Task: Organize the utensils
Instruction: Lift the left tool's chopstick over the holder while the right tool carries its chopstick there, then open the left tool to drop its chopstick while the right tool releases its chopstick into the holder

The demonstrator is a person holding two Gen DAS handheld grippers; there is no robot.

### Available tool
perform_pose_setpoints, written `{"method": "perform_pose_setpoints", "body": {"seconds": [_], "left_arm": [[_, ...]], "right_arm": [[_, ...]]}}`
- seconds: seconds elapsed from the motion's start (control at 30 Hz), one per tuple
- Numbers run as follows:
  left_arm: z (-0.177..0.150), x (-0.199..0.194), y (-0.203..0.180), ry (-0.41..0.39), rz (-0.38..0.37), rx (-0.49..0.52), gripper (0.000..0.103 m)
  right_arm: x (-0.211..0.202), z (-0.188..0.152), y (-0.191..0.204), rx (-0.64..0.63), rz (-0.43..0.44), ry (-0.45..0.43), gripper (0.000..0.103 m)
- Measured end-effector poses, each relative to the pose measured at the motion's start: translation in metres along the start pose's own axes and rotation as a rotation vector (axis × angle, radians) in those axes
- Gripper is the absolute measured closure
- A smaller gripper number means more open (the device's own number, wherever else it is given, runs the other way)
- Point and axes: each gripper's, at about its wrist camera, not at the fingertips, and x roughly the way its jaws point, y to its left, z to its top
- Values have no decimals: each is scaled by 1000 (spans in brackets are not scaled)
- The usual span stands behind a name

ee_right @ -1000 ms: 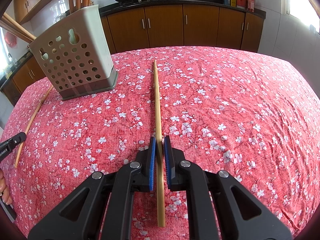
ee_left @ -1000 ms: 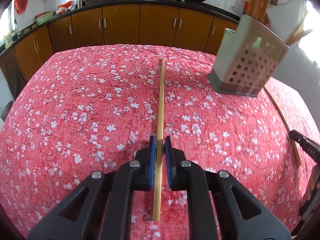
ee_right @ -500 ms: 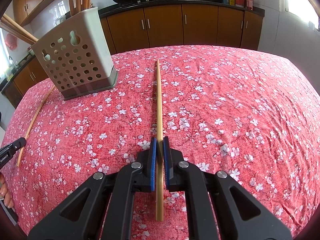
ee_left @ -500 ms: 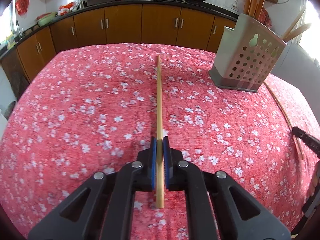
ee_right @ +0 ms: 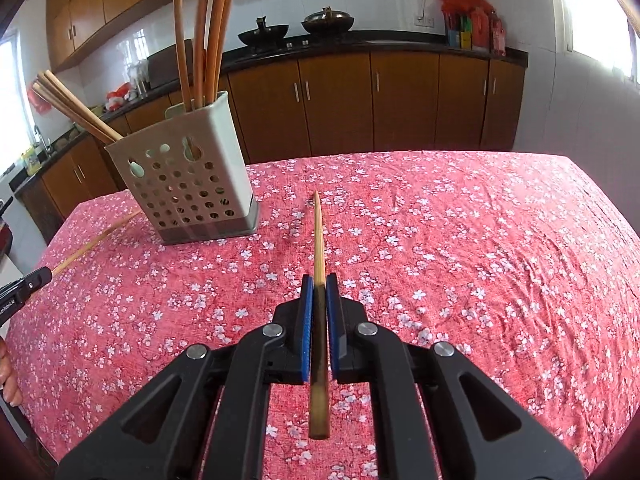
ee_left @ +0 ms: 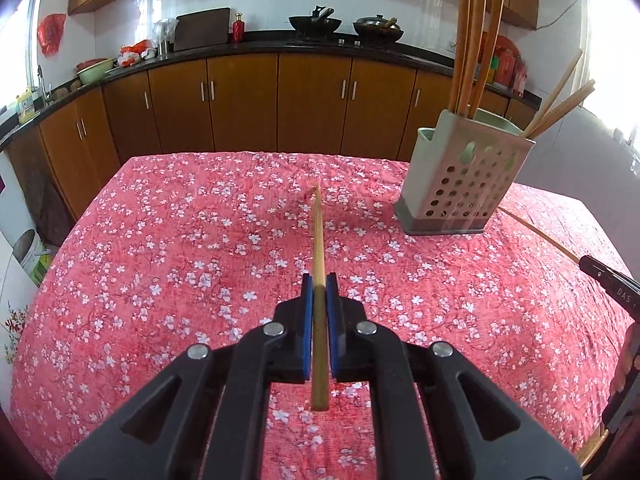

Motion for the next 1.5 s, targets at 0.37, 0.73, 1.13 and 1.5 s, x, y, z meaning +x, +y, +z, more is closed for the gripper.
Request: {"method": "perform_pose_setpoints", "body": {"seconds": [0.37, 0.73, 1.13, 1.5], "left_arm": [[17, -26, -2, -81, -20, 3, 95], [56, -71, -17, -215, -63, 26, 96], [78, -103, -43, -290, -154, 60, 96], [137, -138, -78, -469, -215, 19, 96]], "right_arm": [[-24, 23, -3, 23, 21, -99, 96], [-64, 54, 4, 30, 75, -215, 96], [-99, 82, 37, -19, 155, -321, 96], [-130, 126, 63, -45, 228, -485, 96]]}}
